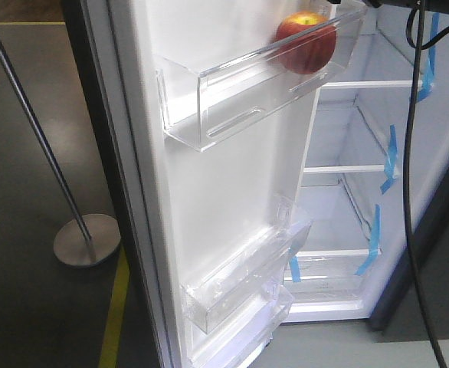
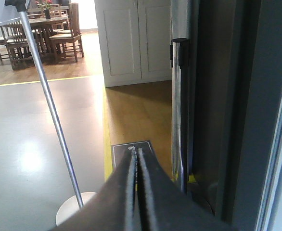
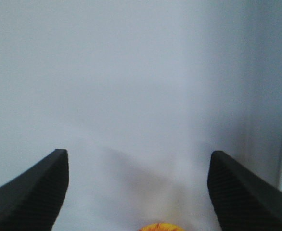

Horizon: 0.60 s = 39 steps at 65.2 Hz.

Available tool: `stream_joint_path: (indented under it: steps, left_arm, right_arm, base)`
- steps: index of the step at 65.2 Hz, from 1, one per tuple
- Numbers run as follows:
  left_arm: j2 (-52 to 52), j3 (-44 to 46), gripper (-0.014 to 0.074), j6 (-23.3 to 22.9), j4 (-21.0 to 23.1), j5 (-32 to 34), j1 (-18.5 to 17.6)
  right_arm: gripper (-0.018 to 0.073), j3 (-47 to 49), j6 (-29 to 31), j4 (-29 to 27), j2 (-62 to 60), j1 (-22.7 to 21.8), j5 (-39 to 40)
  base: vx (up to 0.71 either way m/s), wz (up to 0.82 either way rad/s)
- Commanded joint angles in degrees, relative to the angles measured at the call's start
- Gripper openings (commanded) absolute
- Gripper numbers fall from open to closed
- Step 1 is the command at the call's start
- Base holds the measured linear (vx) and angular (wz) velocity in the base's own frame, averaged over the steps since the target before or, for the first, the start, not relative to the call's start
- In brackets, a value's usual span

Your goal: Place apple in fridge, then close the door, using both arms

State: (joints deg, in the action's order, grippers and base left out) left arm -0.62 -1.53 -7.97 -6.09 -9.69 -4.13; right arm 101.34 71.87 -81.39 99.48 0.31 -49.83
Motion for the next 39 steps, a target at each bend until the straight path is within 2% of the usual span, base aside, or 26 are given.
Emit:
stream_joint_path:
  steps: [1,6,17,24,30,39]
  left_arm:
    - [-0.9,-0.9,-0.0008,-0.4,0.1,4.1,0.0]
    - [-0.9,-0.9,-0.0008,-0.4,0.1,4.1,0.0]
    - [-0.9,-0.9,-0.0008,-0.4,0.1,4.1,0.0]
    - [-0.9,-0.9,-0.0008,-0.4,0.1,4.1,0.0]
    - [-0.9,-0.9,-0.0008,-0.4,0.1,4.1,0.0]
    - [-0.9,-0.9,-0.0008,-0.4,0.1,4.1,0.0]
  right_arm:
    - [0.0482,1.9,-0.1,-3.8,-6.0,-0.2,0.1]
    - [0.0368,1.9,-0.6,-3.4,-9.0,-0.2,-0.6]
    - [-0.0013,1.9,-2.8,1.9,-16.3,-0.3,-3.3]
    - [-0.0009,1.8,-10.0,6.8,-20.8,-0.3,-6.7]
    - [-0.0003,0.4,-16.4,13.8,-25.1,-0.3,-7.7]
    - [-0.0003,-6.4,-20.8,22.7,-32.2,-0.3,-7.3]
  base:
    - [0.00,0.00]
    - [0.00,0.00]
    - [0.00,0.00]
    - [0.00,0.00]
    - [0.00,0.00]
    - [0.00,0.00]
